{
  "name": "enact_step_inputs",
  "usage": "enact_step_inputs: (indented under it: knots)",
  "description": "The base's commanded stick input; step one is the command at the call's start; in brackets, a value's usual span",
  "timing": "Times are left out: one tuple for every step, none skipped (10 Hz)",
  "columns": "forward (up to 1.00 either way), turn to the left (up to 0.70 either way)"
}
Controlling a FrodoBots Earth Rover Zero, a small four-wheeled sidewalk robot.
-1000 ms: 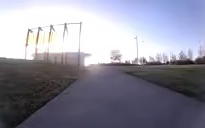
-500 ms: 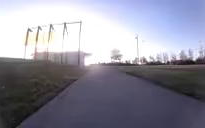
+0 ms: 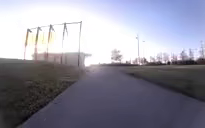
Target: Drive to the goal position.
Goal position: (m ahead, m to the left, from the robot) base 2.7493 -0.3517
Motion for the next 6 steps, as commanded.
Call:
enact_step_inputs:
  knots:
    - [0.5, 0.0]
    - [0.5, 0.0]
    - [0.5, 0.0]
    - [0.5, 0.0]
    - [0.5, 0.0]
    - [0.5, 0.0]
